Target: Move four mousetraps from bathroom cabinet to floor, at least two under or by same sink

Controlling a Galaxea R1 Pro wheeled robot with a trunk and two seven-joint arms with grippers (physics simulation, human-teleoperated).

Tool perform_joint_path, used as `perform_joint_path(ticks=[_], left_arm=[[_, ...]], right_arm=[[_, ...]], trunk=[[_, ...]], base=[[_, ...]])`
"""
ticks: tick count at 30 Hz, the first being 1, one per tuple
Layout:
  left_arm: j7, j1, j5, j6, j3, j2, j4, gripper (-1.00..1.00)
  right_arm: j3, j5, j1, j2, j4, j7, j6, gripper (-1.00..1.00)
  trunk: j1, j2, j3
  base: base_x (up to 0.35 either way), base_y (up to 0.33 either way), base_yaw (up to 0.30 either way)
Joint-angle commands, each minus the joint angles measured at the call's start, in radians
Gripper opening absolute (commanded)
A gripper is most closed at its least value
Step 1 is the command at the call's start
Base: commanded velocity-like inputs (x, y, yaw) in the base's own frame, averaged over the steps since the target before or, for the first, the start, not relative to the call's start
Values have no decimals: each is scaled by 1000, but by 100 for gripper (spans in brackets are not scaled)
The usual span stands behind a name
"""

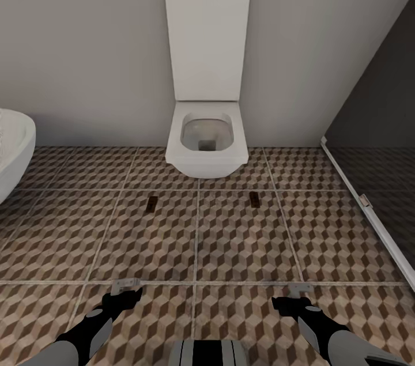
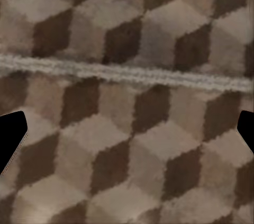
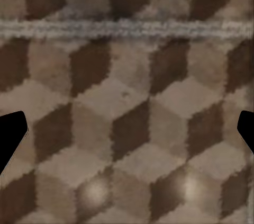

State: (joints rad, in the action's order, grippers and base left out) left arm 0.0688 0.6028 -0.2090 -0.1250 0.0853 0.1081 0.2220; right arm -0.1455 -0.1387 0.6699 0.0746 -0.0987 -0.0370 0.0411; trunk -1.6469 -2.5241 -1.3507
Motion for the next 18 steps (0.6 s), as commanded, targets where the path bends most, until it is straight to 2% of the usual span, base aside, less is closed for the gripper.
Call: perform_joint_path(ticks=[1,18], left_arm=[[2,1,-10,-4,8,1,-1,100],[-1,1,-10,-4,10,1,-4,100]], right_arm=[[-9,-10,0,0,1,-4,3,100],[-9,-12,0,2,1,-2,0,100]], trunk=[[1,0,3],[8,4,69]], base=[[0,0,0],[0,0,0]])
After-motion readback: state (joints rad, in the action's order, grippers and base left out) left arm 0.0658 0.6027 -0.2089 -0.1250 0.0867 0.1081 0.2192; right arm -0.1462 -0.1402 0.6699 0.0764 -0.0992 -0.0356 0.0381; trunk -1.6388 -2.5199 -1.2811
